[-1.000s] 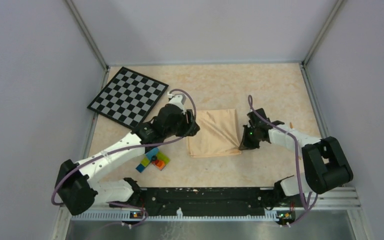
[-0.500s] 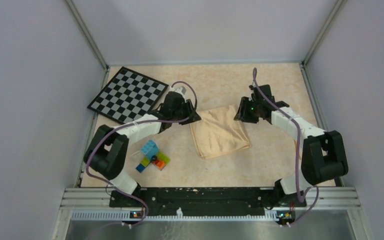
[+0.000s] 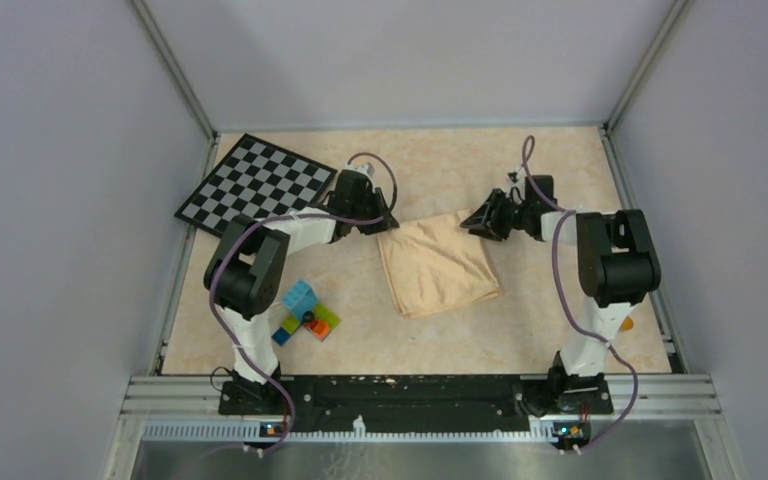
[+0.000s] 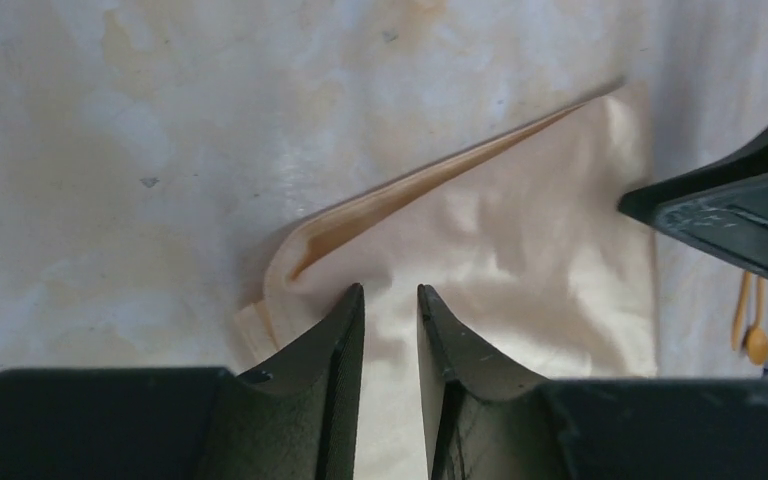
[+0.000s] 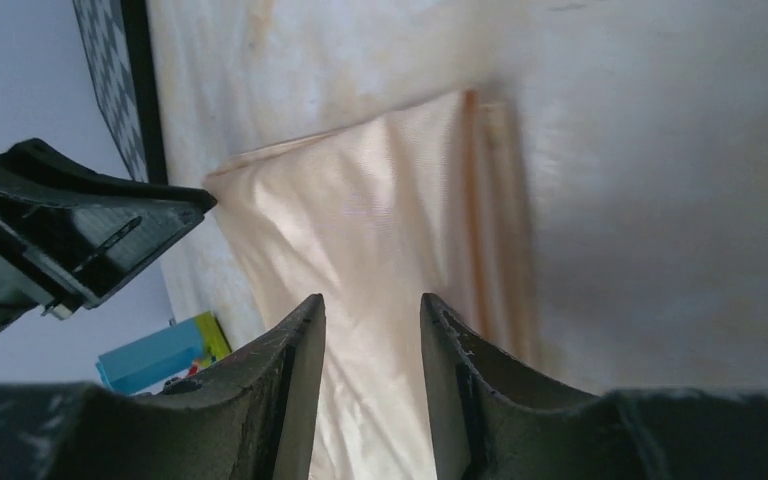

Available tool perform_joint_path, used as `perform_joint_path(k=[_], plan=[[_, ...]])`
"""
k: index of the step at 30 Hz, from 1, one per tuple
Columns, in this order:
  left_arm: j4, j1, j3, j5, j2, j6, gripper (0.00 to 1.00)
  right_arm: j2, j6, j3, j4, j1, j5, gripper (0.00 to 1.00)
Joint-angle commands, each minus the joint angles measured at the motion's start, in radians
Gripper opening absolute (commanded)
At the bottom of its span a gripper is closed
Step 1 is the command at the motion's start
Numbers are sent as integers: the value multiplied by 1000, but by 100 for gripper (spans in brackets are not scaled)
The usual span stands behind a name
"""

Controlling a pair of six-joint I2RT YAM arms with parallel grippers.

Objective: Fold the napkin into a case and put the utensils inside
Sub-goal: Smooth out the lower triangle-folded napkin at the center of the board.

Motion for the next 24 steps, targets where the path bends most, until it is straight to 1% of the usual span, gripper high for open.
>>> perform_joint_path(k=[1,3,6,9,11,13,15,18,20,24], plan=[[23,16,7,19,71,42,30,13,14,-85,127,-85,-80,40],[10,18,6,4,79,61,31,-13,-30,-105,82,-95,-39,40],[-32,18,20,-13,65,93,32,-64,-96,-69,-24,-93,17,40],[-46,18,31,22,24,103,36,-122,-108,-13,-79,-81,37,41],[-49,19,38,49,-5,100,39,-127,-90,29,-80,-72,26,41],[-42,19,37,74,-27,88,43,-96,-66,68,-59,-59,-3,41],[-25,19,34,98,-26,74,46,-26,-27,115,-29,-54,-47,41],[-16,21,42,131,13,57,47,61,39,145,55,-48,-76,41],[-11,21,28,124,26,51,48,103,45,163,56,-47,-75,40],[-25,22,-8,55,45,73,53,140,23,146,57,-47,-57,39]])
